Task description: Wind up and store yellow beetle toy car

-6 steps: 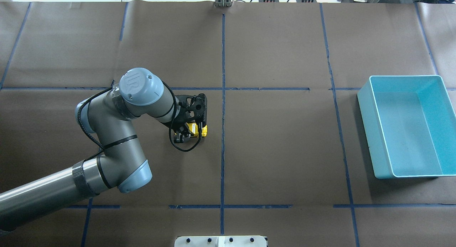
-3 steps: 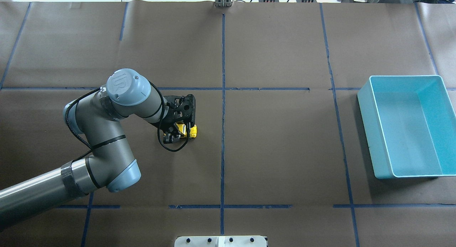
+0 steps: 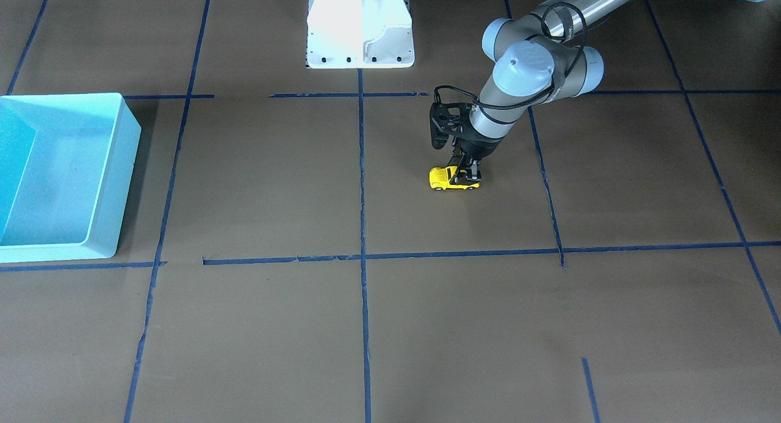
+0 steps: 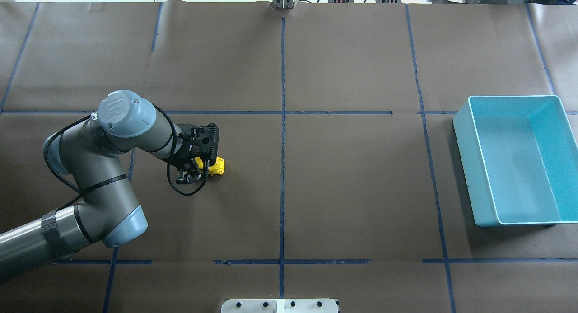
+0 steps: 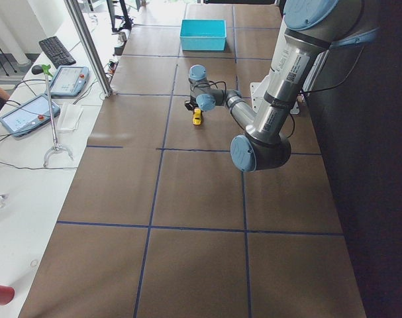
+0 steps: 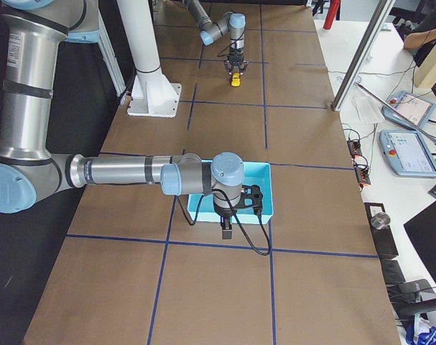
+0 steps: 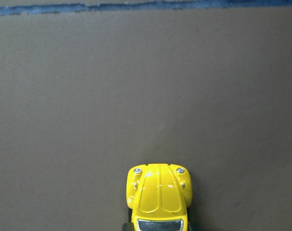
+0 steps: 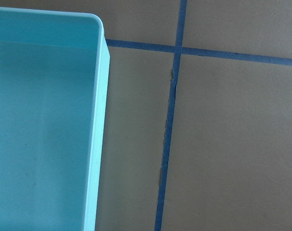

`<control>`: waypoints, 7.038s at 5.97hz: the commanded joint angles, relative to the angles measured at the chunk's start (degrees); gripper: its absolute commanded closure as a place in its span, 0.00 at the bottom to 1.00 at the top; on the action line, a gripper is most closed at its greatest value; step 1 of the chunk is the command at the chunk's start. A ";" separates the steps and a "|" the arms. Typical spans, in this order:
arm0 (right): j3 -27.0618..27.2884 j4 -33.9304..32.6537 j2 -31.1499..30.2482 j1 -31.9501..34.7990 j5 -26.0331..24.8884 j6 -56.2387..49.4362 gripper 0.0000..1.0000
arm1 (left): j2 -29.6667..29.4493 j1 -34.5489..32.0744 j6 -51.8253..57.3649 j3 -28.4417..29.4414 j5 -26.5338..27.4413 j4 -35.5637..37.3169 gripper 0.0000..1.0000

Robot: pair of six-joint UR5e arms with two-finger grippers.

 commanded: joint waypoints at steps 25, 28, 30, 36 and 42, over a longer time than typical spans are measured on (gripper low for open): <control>11.33 0.61 15.69 -13.85 17.56 0.26 0.00 | 23.75 -50.95 -10.37 -6.47 -17.33 33.47 0.00; 13.54 6.64 13.12 -19.24 17.21 -0.70 0.00 | 25.07 -53.68 -14.99 -1.10 -17.51 27.42 0.00; 13.88 9.49 13.18 -25.64 11.62 -8.48 0.00 | 25.95 -53.78 -18.79 -1.18 -17.68 27.14 0.00; 17.93 -9.68 15.79 -45.32 -20.81 -35.32 0.01 | 27.71 -53.78 -20.30 -1.35 -21.11 26.62 0.00; 5.46 -14.59 27.33 -47.02 -29.82 -42.56 0.01 | 27.97 -55.18 -17.93 -0.82 -21.11 26.62 0.00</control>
